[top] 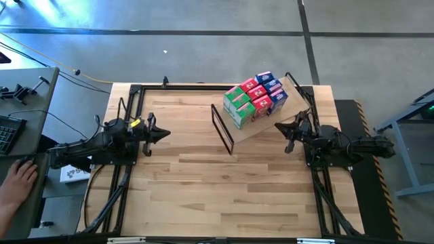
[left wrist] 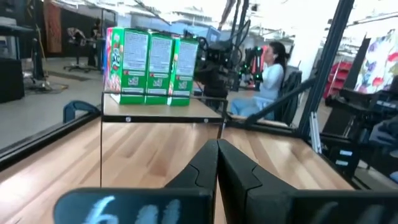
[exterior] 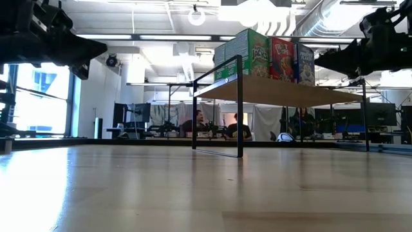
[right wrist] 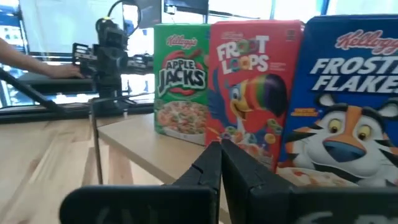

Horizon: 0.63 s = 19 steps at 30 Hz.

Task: Stack cereal on shelf
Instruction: Return to Home Position

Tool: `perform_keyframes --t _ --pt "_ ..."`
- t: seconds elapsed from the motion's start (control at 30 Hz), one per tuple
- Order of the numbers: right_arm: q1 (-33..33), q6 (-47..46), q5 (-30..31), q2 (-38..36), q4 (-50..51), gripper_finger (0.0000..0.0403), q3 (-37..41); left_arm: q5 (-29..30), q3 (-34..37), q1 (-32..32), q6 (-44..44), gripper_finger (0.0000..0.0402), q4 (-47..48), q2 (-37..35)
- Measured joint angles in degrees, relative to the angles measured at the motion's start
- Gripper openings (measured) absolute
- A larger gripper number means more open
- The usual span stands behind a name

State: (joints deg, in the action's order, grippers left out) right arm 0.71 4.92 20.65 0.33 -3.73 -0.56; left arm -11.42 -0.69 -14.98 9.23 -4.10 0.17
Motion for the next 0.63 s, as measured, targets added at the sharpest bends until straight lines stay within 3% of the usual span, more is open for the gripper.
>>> perform_keyframes --t 0.63 --pt "0.0 -0.1 0.8 0.1 -0.1 0.0 0.0 0.2 0.0 0.0 1.1 0.0 1.6 0.9"
